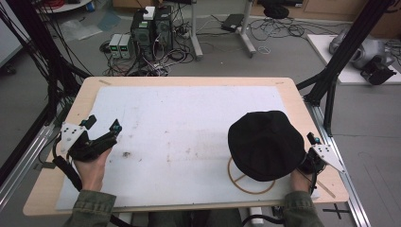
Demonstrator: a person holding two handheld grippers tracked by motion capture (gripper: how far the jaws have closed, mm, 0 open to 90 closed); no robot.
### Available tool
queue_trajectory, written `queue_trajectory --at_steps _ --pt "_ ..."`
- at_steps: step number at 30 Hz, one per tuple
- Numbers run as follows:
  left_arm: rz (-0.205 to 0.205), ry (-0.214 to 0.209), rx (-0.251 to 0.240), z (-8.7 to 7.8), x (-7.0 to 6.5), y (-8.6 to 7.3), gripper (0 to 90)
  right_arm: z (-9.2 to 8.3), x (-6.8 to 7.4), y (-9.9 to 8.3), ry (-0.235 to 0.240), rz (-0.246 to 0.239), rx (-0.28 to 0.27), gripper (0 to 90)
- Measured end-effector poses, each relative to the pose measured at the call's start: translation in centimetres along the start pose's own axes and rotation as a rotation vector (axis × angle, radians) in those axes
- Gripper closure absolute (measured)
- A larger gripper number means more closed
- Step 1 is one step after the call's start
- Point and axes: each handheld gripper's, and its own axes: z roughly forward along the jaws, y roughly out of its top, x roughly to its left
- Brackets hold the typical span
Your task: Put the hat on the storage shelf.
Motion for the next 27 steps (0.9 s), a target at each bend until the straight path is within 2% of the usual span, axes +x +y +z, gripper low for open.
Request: queue_trajectory --at_steps 2,4,8,11,12,14,16,17,18,21,23,27 --pt "0.01 0.017 0.002 -0.2 0.3 -0.4 17.9 0.0 0.0 0.0 -0.002 -0.001 0.003 7.1" --pt "0.013 0.015 0.006 -0.3 0.7 -0.8 20.0 -0.1 0.1 0.0 0.003 0.001 0.006 7.1" --pt "0.012 0.061 0.033 -0.6 1.5 -1.9 20.7 0.0 0.3 -0.1 0.006 -0.013 0.008 7.1" --pt "0.008 0.094 0.025 -0.9 2.0 -2.7 19.7 -0.1 0.4 -0.1 0.004 -0.009 0.011 7.1" --pt "-0.002 0.088 0.034 -0.9 2.2 -2.9 19.3 -0.1 0.4 -0.1 0.004 -0.008 0.012 7.1" --pt "0.007 0.105 0.059 -0.9 2.4 -3.4 19.3 -0.1 0.4 -0.1 0.005 -0.002 0.012 7.1" --pt "0.027 0.133 0.074 -0.9 2.4 -3.7 19.3 -0.2 0.4 -0.1 0.005 -0.009 0.015 7.1" --pt "0.04 0.163 0.082 -0.9 2.3 -3.9 19.2 -0.2 0.4 -0.1 0.008 -0.01 0.015 7.1" --pt "0.054 0.203 0.09 -0.9 2.3 -4.2 18.8 -0.2 0.4 -0.2 0.009 -0.01 0.015 7.1" --pt "0.042 0.314 0.142 -0.7 2.3 -4.8 17.0 -0.2 0.4 -0.2 0.008 -0.007 0.015 7.1" --pt "0.04 0.345 0.153 -0.6 2.3 -4.9 16.5 -0.2 0.4 -0.2 0.007 0.003 0.012 7.1" --pt "0.034 0.354 0.158 -0.7 2.4 -5.0 16.5 -0.2 0.4 -0.2 0.006 0.004 0.014 7.1"
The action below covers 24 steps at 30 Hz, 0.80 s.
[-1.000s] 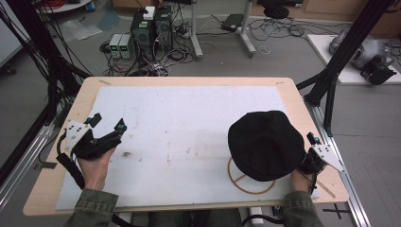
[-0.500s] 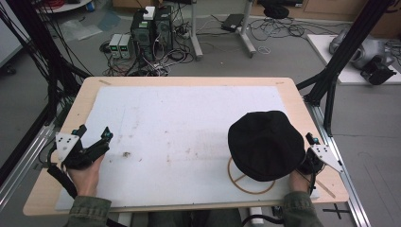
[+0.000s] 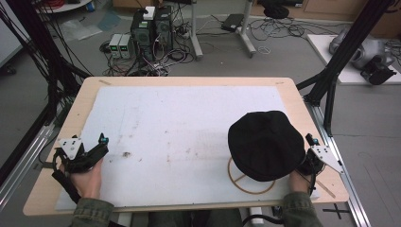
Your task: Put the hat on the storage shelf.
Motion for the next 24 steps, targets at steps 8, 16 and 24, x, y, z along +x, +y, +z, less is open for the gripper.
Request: queue_trajectory --at_steps 8,16,24 --pt "0.002 -0.021 0.024 0.18 0.02 -0.18 16.6 0.07 0.1 -0.08 0.006 -0.001 0.003 7.1" --pt "0.016 -0.019 0.023 0.16 -0.05 -0.21 16.7 0.17 -0.02 -0.16 0.01 0.003 0.005 7.1" --pt "0.043 -0.024 0.044 0.2 -0.12 -0.42 16.8 0.07 -0.27 -0.08 0.005 0.012 0.001 7.1"
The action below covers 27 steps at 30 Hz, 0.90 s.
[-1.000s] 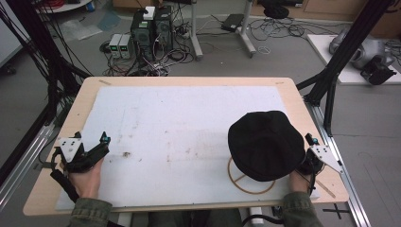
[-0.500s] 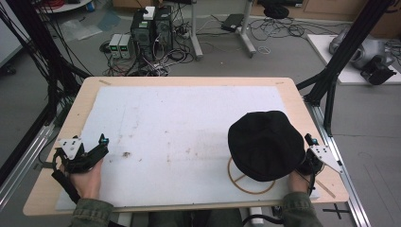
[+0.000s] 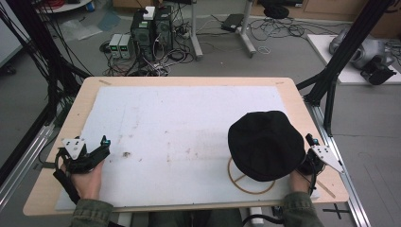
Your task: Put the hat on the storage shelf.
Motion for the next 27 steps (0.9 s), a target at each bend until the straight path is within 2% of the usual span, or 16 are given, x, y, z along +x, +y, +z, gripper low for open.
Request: queue_trajectory --at_steps 4,7,11,27 --pt "-0.014 -0.001 0.003 0.01 0.17 -0.03 17.0 -0.03 -0.07 -0.03 -0.003 0.0 0.002 7.1" --pt "-0.04 -0.005 0.008 0.14 0.29 -0.12 17.3 -0.06 -0.06 -0.05 -0.002 -0.001 0.01 7.1" --pt "-0.036 0.004 0.009 0.11 0.39 -0.11 17.6 -0.18 -0.12 -0.08 0.0 -0.001 0.012 7.1" --pt "-0.048 -0.005 0.021 0.27 0.33 -0.17 17.9 -0.38 -0.38 -0.15 -0.002 -0.009 0.024 7.1"
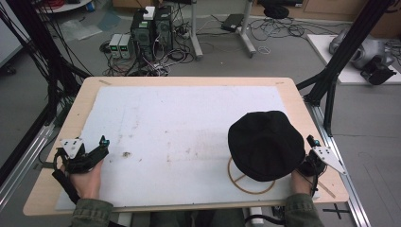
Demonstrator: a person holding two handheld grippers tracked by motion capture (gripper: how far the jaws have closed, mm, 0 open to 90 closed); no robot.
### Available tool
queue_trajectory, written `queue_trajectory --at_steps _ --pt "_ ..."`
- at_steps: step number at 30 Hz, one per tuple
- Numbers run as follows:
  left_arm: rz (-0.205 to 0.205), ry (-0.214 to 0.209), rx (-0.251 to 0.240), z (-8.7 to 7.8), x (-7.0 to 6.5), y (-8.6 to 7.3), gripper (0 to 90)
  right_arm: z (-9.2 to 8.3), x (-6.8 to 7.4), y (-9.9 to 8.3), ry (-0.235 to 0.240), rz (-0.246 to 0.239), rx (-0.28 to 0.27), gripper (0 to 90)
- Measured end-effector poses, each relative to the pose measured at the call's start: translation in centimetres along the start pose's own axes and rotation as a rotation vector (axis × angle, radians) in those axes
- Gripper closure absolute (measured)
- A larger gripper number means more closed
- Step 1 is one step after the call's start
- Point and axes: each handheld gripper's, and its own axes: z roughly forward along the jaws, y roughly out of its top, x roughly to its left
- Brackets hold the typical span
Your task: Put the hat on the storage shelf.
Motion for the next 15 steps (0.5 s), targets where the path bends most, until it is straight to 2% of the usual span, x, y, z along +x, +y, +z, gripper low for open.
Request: queue_trajectory --at_steps 15 --pt "0.003 -0.02 0.015 0.07 -0.34 -0.08 18.2 0.21 0.14 -0.1 0.007 -0.007 0.006 7.1"
